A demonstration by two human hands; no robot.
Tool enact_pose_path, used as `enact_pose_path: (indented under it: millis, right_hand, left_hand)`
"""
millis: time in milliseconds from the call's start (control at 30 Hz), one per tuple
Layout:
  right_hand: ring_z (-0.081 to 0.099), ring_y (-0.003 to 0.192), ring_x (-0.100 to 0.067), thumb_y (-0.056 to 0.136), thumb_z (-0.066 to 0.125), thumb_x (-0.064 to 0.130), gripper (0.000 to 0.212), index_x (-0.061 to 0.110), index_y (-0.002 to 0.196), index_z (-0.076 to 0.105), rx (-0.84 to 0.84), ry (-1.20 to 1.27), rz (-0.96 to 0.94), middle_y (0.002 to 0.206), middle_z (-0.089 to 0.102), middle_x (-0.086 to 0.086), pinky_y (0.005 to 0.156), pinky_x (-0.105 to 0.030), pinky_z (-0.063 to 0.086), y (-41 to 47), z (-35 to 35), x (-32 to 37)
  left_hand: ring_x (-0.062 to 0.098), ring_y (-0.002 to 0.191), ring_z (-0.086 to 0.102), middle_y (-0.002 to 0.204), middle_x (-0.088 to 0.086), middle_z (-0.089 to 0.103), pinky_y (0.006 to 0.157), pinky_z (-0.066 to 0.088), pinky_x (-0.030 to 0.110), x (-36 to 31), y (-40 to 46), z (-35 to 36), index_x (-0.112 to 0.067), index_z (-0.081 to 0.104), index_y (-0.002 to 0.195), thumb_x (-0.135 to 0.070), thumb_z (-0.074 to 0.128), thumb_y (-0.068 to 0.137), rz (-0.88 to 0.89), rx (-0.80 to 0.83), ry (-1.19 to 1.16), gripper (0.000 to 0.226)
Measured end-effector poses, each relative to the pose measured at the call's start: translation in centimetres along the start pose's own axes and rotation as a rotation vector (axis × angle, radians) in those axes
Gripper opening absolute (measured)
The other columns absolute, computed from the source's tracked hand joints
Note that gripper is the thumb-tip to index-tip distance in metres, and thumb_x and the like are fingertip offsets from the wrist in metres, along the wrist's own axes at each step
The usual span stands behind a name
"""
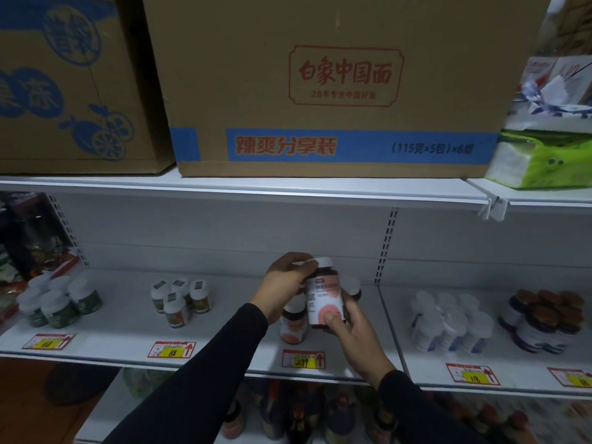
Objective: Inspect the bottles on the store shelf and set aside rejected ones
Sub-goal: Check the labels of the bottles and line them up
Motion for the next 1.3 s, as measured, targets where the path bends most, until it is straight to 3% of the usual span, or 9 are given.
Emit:
enact_pose_path:
  millis: [200, 367, 533, 700, 833, 900, 1000, 1100, 1300]
  right_hand:
    - [0.063, 0.112, -0.007, 0.078, 0.061, 0.062, 0.072, 0.031, 0.140, 0.044, -0.022, 0.011, -0.017, 0.123, 0.064, 0.010, 0.098, -0.038, 0.052, 0.2, -0.2, 0.5]
    - [0.059, 0.111, 0.003, 0.067, 0.076, 0.056, 0.085, 0.029, 0.140, 0.042, -0.001, -0.044, -0.071, 0.124, 0.061, 0.013, 0.090, -0.022, 0.051, 0.2, -0.5, 1.2]
    - [0.060, 0.117, -0.006, 0.070, 0.081, 0.041, 0.073, 0.031, 0.135, 0.048, 0.006, -0.044, -0.109, 0.123, 0.064, 0.016, 0.096, -0.027, 0.050, 0.2, -0.2, 1.5]
    - [0.060, 0.116, -0.006, 0.069, 0.080, 0.045, 0.074, 0.030, 0.135, 0.049, 0.003, -0.028, -0.114, 0.122, 0.065, 0.016, 0.096, -0.029, 0.050, 0.1, -0.2, 1.6]
    - [0.057, 0.118, -0.001, 0.074, 0.069, 0.058, 0.073, 0.035, 0.138, 0.043, 0.016, -0.048, -0.088, 0.126, 0.061, 0.014, 0.098, -0.025, 0.049, 0.1, -0.3, 1.5]
    - [0.058, 0.117, -0.001, 0.075, 0.066, 0.060, 0.079, 0.033, 0.143, 0.039, 0.028, -0.044, -0.067, 0.130, 0.059, 0.012, 0.100, -0.027, 0.049, 0.2, -0.6, 1.2]
    - [0.057, 0.121, -0.005, 0.081, 0.073, 0.041, 0.074, 0.032, 0.145, 0.037, 0.043, -0.069, -0.053, 0.132, 0.060, 0.012, 0.100, -0.030, 0.048, 0.7, -1.0, 1.1]
    - [0.059, 0.119, -0.006, 0.081, 0.079, 0.015, 0.068, 0.026, 0.139, 0.043, 0.025, -0.099, -0.075, 0.128, 0.062, 0.011, 0.101, -0.029, 0.049, 1.3, -1.6, 0.9]
    - [0.058, 0.115, 0.001, 0.080, 0.079, 0.007, 0.066, 0.033, 0.131, 0.047, -0.004, -0.121, -0.126, 0.126, 0.061, 0.012, 0.092, -0.016, 0.049, 1.2, -1.9, 0.7]
  left_hand:
    - [0.023, 0.092, 0.071, 0.104, 0.009, 0.072, 0.078, 0.058, 0.033, 0.7, -0.3, 0.6, -0.035, 0.047, 0.125, -0.038, 0.072, 0.084, -0.069, 0.146, 0.127, 0.048]
    - [0.024, 0.089, 0.069, 0.095, 0.008, 0.073, 0.091, 0.056, 0.046, 0.9, 0.3, 0.3, -0.017, 0.064, 0.106, -0.059, 0.067, 0.079, -0.194, 0.107, 0.124, 0.050]
    - [0.015, 0.045, 0.057, 0.058, 0.008, 0.062, 0.048, 0.049, 0.020, 1.4, -0.3, 0.2, -0.007, 0.067, 0.103, -0.056, 0.055, 0.091, -0.360, 0.053, 0.011, 0.052]
    - [0.016, 0.045, 0.057, 0.059, 0.008, 0.061, 0.045, 0.047, 0.019, 1.3, -0.6, 0.4, -0.008, 0.065, 0.104, -0.053, 0.057, 0.091, -0.382, 0.063, -0.040, 0.048]
    - [0.021, 0.078, 0.071, 0.096, 0.010, 0.073, 0.068, 0.058, 0.034, 1.3, 0.0, 0.1, -0.014, 0.059, 0.124, -0.056, 0.076, 0.072, -0.219, 0.054, 0.013, 0.069]
    - [0.022, 0.091, 0.072, 0.109, 0.008, 0.070, 0.080, 0.060, 0.040, 0.8, -0.1, -0.1, -0.027, 0.047, 0.134, -0.040, 0.083, 0.072, -0.091, 0.094, 0.059, 0.073]
    - [0.011, 0.104, 0.066, 0.121, -0.002, 0.061, 0.088, 0.056, 0.026, -0.2, -0.9, 0.4, -0.035, 0.034, 0.144, -0.018, 0.083, 0.075, 0.107, 0.222, 0.242, 0.086]
    - [0.008, 0.114, 0.060, 0.124, -0.008, 0.058, 0.097, 0.049, 0.022, -0.6, -1.6, 1.3, -0.028, 0.046, 0.137, -0.009, 0.084, 0.071, 0.240, 0.325, 0.372, 0.079]
    - [-0.002, 0.109, 0.055, 0.123, -0.008, 0.057, 0.089, 0.046, 0.009, -0.8, -1.7, 1.6, -0.033, 0.053, 0.121, -0.006, 0.083, 0.069, 0.331, 0.322, 0.501, 0.067]
Point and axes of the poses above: each hand's wrist, its own y-axis towards the middle knuckle, its own z-axis out of the palm, x = y × z, the point moved 4 cm from there along y, towards the middle knuckle
